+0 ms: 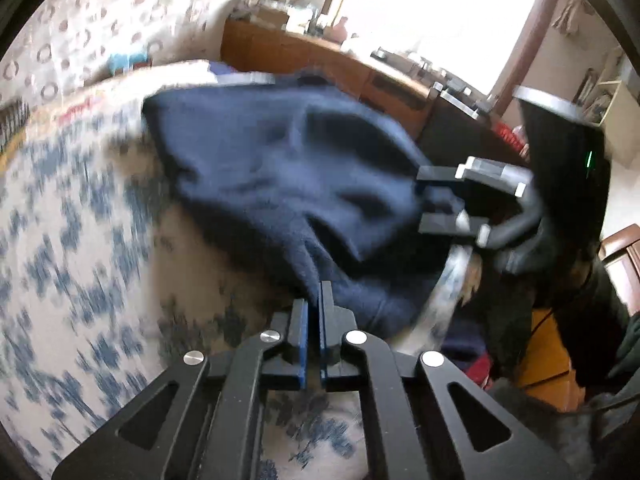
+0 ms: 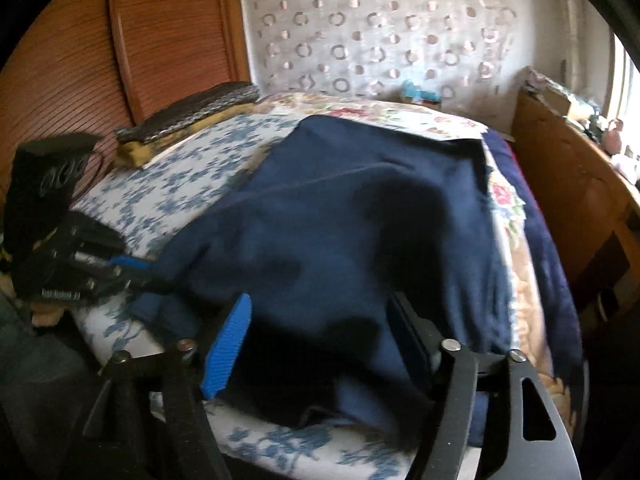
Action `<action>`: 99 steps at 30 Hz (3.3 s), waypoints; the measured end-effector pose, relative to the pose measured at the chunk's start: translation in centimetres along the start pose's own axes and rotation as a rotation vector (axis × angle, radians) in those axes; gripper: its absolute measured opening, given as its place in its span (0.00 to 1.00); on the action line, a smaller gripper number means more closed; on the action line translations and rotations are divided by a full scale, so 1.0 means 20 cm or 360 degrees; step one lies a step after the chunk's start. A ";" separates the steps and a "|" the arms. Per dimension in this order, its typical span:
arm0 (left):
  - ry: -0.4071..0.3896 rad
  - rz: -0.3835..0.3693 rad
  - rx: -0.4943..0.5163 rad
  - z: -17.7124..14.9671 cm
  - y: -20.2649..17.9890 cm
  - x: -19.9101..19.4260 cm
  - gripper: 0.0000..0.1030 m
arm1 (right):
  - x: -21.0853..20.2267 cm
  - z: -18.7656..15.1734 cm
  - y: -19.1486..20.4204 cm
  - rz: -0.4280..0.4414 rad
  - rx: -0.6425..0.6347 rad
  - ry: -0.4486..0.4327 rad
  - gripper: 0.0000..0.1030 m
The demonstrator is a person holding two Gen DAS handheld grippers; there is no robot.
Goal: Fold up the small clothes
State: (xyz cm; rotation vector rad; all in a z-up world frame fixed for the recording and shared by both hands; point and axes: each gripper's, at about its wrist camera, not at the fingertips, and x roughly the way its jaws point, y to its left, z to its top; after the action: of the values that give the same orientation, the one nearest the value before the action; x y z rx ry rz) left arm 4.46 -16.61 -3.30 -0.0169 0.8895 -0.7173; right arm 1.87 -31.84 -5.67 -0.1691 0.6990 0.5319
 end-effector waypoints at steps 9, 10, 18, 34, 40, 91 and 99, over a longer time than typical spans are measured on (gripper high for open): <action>-0.0226 0.0020 0.0041 0.31 -0.07 -0.11 0.04 | -0.07 -0.02 0.05 0.0043 -0.0101 -0.0013 0.79; -0.0243 0.0030 0.0041 0.33 -0.07 -0.11 0.04 | -0.07 -0.02 0.05 0.0009 -0.0117 -0.0013 0.79; -0.0312 0.0067 -0.0026 0.35 0.01 -0.14 0.04 | 0.02 -0.07 -0.13 -0.0265 -0.0109 0.0080 0.79; -0.0300 0.0156 -0.0083 0.43 0.16 -0.13 0.04 | -0.08 0.11 -0.37 -0.0357 -0.0110 -0.0038 0.08; -0.0276 0.0242 -0.0123 0.59 0.36 -0.05 0.04 | -0.04 0.47 -0.42 -0.0373 -0.0246 -0.0143 0.08; 0.0001 0.0294 -0.0133 0.57 0.60 0.32 0.47 | 0.30 0.71 -0.69 -0.0297 0.0138 0.0028 0.56; 0.0040 0.0318 -0.0093 0.57 0.58 0.37 0.47 | 0.20 0.35 -0.63 -0.0190 0.0211 0.0107 0.56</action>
State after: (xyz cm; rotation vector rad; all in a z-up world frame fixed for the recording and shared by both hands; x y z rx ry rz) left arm 22.22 -15.03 -4.53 0.0288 0.9215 -0.5063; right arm 14.89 -38.64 -3.17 -0.1043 0.7820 0.3654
